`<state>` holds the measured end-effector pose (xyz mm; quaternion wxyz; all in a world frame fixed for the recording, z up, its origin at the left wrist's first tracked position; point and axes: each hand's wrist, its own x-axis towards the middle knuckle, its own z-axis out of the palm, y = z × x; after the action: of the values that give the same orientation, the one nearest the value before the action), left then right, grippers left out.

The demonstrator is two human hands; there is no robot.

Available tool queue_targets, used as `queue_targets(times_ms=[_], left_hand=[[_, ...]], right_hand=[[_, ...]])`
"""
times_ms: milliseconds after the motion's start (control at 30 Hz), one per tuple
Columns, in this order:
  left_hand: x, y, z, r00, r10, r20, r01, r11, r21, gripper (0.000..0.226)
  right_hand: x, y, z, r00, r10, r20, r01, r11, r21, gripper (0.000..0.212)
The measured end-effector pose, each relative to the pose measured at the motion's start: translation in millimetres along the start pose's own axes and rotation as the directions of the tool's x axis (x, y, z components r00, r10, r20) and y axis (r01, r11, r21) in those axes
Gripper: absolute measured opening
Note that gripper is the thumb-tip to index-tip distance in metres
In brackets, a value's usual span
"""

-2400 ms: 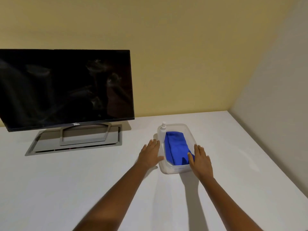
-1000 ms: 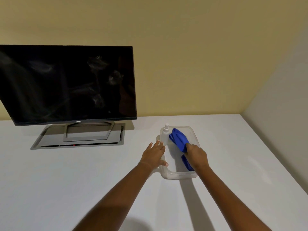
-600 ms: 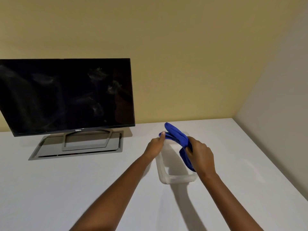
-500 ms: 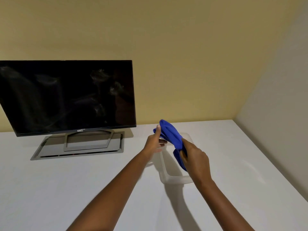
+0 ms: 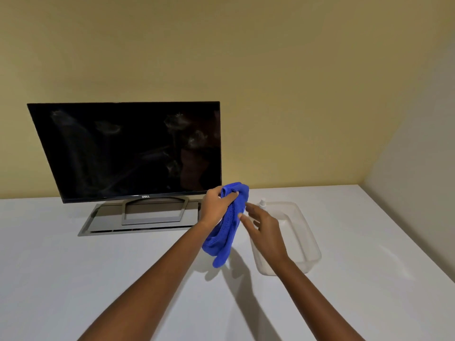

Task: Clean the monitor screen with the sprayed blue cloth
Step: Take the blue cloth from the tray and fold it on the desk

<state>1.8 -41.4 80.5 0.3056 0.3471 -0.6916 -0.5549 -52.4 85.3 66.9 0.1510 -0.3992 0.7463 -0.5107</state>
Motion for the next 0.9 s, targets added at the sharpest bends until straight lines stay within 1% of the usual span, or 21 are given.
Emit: queue_targets(times_ms=[67, 133, 200, 233, 300, 367, 433, 533, 567, 633, 700, 733, 800, 867, 900], left_hand=[[-3, 1, -6, 0.999, 0.006, 0.053, -0.007, 1.0, 0.019, 0.005], [-5, 0, -14, 0.993, -0.027, 0.115, 0.026, 1.0, 0.006, 0.002], [-9, 0, -24, 0.973, -0.057, 0.225, 0.075, 0.995, -0.071, 0.015], [-10, -1, -29, 0.956, -0.07, 0.284, 0.096, 0.992, -0.082, 0.02], [-14, 0, -38, 0.936, -0.101, 0.338, 0.133, 0.989, -0.071, 0.02], [-17, 0, -43, 0.943, -0.12, 0.309, 0.145, 0.988, -0.059, 0.019], [-17, -1, -45, 0.961, -0.118, 0.249, 0.125, 0.992, -0.015, 0.02], [-15, -5, -51, 0.985, -0.105, 0.139, 0.083, 0.984, 0.156, 0.018], [-13, -7, -55, 0.992, -0.086, 0.088, 0.064, 0.971, 0.23, 0.019], [-11, -11, -66, 0.997, -0.033, -0.072, 0.056, 0.937, 0.346, 0.024], [-11, -16, -78, 0.975, -0.002, -0.22, 0.091, 0.914, 0.394, 0.023], [-12, -19, -81, 0.968, -0.003, -0.252, 0.108, 0.908, 0.404, 0.02], [-15, -22, -82, 0.968, -0.025, -0.251, 0.132, 0.898, 0.42, 0.014], [-18, -23, -74, 0.978, -0.071, -0.196, 0.148, 0.899, 0.413, 0.011], [-18, -22, -68, 0.981, -0.111, -0.158, 0.165, 0.909, 0.382, 0.011]], right_hand=[[11, -16, 6, 0.998, 0.023, -0.055, -0.019, 0.997, 0.07, 0.028], [20, -27, 13, 0.996, 0.034, -0.086, -0.03, 0.998, 0.05, 0.025], [25, -33, 21, 0.994, 0.042, -0.097, -0.039, 0.999, 0.037, 0.028], [26, -35, 24, 0.994, 0.047, -0.101, -0.042, 0.998, 0.046, 0.029], [28, -35, 28, 0.992, 0.055, -0.116, -0.048, 0.997, 0.062, 0.026], [30, -33, 32, 0.988, 0.071, -0.14, -0.066, 0.997, 0.044, 0.022], [32, -32, 36, 0.985, 0.109, -0.133, -0.105, 0.994, 0.037, 0.019], [37, -29, 38, 0.979, 0.182, -0.087, -0.18, 0.983, 0.032, 0.017], [39, -27, 36, 0.972, 0.211, -0.104, -0.209, 0.977, 0.036, 0.017], [43, -20, 28, 0.941, 0.271, -0.2, -0.262, 0.962, 0.075, 0.015], [41, -16, 24, 0.907, 0.292, -0.303, -0.268, 0.956, 0.12, 0.01], [39, -16, 26, 0.905, 0.278, -0.322, -0.25, 0.96, 0.127, 0.008], [32, -19, 38, 0.93, 0.22, -0.295, -0.199, 0.975, 0.098, 0.007], [24, -22, 54, 0.956, 0.169, -0.238, -0.155, 0.985, 0.075, 0.007], [22, -23, 62, 0.963, 0.152, -0.221, -0.139, 0.987, 0.074, 0.007]])
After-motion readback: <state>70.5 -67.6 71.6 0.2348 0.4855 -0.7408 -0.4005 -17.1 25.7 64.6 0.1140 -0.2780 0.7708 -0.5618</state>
